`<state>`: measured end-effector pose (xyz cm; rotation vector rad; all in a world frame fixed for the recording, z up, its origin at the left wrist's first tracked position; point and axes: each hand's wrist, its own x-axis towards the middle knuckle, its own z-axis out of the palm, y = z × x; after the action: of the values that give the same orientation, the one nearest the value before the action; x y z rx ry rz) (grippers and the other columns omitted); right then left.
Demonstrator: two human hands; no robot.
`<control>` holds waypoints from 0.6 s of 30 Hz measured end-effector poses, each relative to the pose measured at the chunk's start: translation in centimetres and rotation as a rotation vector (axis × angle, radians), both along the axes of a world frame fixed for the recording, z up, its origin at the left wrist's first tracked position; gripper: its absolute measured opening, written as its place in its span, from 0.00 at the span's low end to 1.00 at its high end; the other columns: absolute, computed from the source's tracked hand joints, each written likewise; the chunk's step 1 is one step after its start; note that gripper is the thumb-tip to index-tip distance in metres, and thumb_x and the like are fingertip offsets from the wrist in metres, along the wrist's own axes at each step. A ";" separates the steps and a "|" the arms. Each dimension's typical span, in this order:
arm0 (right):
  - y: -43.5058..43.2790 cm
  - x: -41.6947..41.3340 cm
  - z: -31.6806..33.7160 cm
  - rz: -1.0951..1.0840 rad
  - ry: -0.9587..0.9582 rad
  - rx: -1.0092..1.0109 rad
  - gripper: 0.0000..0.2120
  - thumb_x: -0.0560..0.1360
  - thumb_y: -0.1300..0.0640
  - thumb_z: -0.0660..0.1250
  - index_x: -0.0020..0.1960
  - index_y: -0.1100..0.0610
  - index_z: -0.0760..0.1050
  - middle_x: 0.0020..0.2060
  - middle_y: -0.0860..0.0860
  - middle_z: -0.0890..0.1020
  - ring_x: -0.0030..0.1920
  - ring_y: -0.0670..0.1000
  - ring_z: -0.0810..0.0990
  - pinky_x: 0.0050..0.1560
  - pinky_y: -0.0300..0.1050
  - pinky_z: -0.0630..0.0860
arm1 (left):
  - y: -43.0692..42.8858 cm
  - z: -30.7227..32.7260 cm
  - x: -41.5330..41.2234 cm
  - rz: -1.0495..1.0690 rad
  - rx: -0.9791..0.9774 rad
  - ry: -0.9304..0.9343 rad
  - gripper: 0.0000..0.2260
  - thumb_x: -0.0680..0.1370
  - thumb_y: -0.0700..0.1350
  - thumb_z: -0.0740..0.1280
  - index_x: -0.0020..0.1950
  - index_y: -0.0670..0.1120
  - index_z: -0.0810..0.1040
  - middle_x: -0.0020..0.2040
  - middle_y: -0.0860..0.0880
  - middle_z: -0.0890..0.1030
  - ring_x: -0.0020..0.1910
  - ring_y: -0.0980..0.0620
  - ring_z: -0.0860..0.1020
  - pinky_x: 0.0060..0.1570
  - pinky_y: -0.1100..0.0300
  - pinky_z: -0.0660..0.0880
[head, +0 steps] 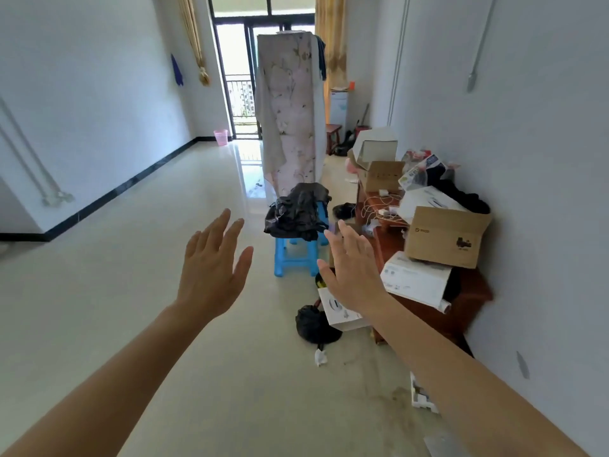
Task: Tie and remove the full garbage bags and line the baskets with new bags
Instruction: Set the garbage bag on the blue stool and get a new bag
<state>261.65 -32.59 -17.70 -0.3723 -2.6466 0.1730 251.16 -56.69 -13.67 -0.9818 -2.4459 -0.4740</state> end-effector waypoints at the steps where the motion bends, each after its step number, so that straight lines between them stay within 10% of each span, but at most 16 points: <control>1: -0.2 -3.3 -0.1 0.025 -0.009 0.004 0.29 0.82 0.44 0.56 0.78 0.54 0.57 0.78 0.58 0.54 0.78 0.57 0.53 0.77 0.58 0.51 | -0.9 -0.3 -2.4 0.023 -0.012 0.004 0.25 0.82 0.56 0.52 0.76 0.47 0.62 0.79 0.44 0.60 0.75 0.42 0.62 0.72 0.41 0.60; 18: 6.9 -49.3 -2.2 0.008 -0.129 0.058 0.30 0.81 0.43 0.56 0.79 0.54 0.55 0.79 0.56 0.54 0.77 0.56 0.53 0.76 0.54 0.51 | 4.4 -2.5 -50.1 0.000 -0.099 -0.079 0.26 0.81 0.56 0.52 0.76 0.45 0.64 0.78 0.43 0.61 0.75 0.42 0.64 0.72 0.43 0.62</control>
<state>212.34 -25.64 -19.95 -0.3644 -2.7740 0.0767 201.11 -52.32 -16.13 -1.0214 -2.5609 -0.4022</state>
